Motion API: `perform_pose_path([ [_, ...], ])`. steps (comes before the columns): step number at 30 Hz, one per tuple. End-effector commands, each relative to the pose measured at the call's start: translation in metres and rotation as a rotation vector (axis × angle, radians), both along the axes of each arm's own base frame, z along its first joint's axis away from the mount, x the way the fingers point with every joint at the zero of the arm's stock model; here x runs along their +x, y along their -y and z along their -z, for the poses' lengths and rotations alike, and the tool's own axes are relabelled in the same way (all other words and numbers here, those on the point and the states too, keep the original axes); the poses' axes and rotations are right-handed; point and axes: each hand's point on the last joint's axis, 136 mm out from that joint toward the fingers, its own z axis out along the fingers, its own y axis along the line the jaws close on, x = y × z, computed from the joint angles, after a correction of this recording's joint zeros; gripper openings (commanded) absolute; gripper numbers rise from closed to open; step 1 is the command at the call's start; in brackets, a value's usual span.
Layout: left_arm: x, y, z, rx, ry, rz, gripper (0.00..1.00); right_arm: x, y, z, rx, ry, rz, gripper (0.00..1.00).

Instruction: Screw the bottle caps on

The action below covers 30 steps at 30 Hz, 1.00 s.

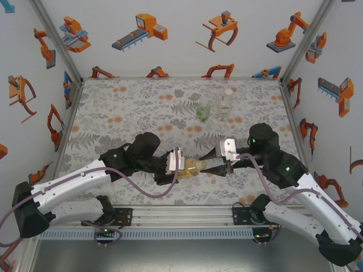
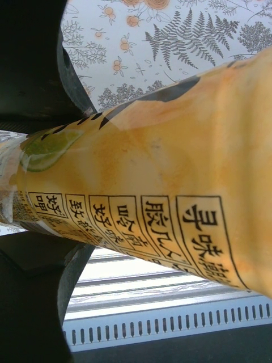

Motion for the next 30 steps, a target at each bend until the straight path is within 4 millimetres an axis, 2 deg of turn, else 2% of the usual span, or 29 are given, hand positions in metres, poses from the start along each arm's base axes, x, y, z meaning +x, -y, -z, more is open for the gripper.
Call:
perform_pose_path([
  [1,-0.005,0.002,-0.021,-0.058,0.014,0.023,0.00,-0.002,0.001,-0.002,0.006,0.016,-0.009,0.39],
  [5,-0.005,0.002,-0.021,-0.060,0.015,0.023,0.00,-0.001,0.001,-0.001,0.000,0.011,-0.005,0.35],
  [8,-0.004,0.002,-0.022,-0.067,0.019,0.019,0.00,0.000,0.001,0.000,-0.007,-0.006,0.003,0.21],
  [12,0.002,0.004,-0.024,-0.085,0.040,-0.007,0.00,0.013,-0.002,0.002,-0.021,-0.101,0.078,0.00],
  [16,0.014,0.007,-0.029,-0.118,0.080,-0.069,0.00,0.030,-0.002,0.006,-0.027,-0.206,0.201,0.00],
  [22,0.038,0.009,-0.035,-0.167,0.165,-0.177,0.00,0.070,0.003,0.007,0.064,-0.473,0.486,0.00],
  [26,0.052,0.011,-0.039,-0.184,0.213,-0.239,0.00,0.105,0.021,0.018,0.116,-0.751,0.782,0.00],
  [30,0.065,0.015,-0.038,-0.158,0.231,-0.289,0.00,0.122,0.039,0.039,0.117,-1.032,1.033,0.00],
])
